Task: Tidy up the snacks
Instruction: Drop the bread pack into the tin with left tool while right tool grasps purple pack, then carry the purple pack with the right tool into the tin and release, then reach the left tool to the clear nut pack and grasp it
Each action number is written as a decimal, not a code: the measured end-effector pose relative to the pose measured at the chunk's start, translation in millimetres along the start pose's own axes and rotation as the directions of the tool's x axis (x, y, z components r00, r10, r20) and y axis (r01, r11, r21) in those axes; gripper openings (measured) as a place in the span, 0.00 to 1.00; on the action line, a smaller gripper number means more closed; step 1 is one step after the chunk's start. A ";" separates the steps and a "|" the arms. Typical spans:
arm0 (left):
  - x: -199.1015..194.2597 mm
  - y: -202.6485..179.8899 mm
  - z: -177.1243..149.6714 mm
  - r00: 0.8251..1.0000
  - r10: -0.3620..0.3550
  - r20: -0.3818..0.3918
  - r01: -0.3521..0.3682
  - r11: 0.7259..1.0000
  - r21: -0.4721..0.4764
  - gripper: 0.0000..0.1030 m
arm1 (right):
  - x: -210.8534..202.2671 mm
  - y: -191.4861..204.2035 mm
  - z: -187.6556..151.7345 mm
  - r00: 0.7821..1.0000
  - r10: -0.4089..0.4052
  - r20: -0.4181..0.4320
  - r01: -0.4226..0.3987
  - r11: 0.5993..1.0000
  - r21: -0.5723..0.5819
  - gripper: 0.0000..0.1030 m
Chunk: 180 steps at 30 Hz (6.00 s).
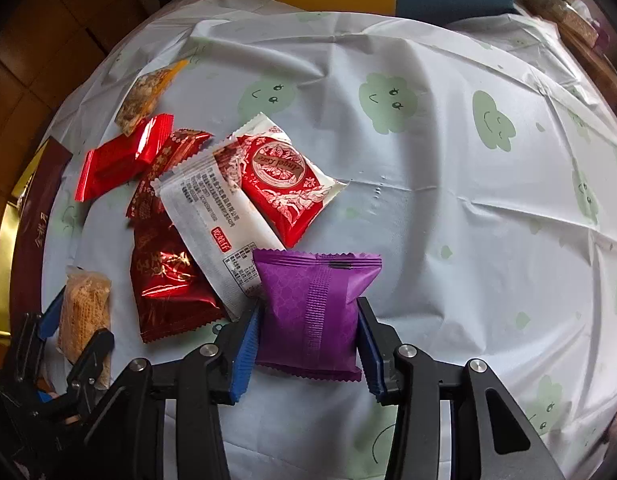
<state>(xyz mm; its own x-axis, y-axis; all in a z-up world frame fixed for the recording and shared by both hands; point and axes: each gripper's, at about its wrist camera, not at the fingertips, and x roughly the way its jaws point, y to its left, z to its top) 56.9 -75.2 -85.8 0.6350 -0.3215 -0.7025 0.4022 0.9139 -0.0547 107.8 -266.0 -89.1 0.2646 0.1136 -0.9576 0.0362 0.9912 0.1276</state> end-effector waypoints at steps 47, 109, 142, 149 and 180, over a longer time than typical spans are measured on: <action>-34.2 285.4 16.5 0.957 0.194 -0.214 -0.285 0.752 -0.594 0.59 | -9.2 44.0 -25.3 0.990 -0.110 0.083 0.125 0.969 -0.211 0.46; -128.5 220.4 -21.1 0.914 0.389 -0.113 -0.397 0.807 -0.438 0.72 | -90.9 217.6 -42.2 0.953 0.257 0.161 -0.154 0.868 -0.471 0.43; -156.9 283.0 -60.0 0.869 0.471 -0.152 -0.470 0.688 -0.552 0.72 | -20.4 392.6 -50.7 0.911 0.411 -0.024 -0.336 0.709 -0.620 0.56; -156.8 261.9 -46.4 0.874 0.470 -0.122 -0.464 0.735 -0.495 0.72 | -53.6 361.0 -51.1 0.902 0.407 0.142 -0.240 0.749 -0.618 0.75; -130.1 161.5 1.0 0.948 0.307 -0.081 -0.318 0.912 -0.259 0.62 | -95.2 73.9 -3.5 0.920 -0.010 0.392 0.118 0.960 -0.252 0.93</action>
<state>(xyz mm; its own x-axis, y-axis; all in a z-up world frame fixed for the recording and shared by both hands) 40.0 114.0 -2.5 0.6724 -0.0039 -0.7402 -0.0055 0.9999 -0.0102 81.9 -203.4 10.6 0.6206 0.0678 -0.7812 -0.1771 0.9826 -0.0554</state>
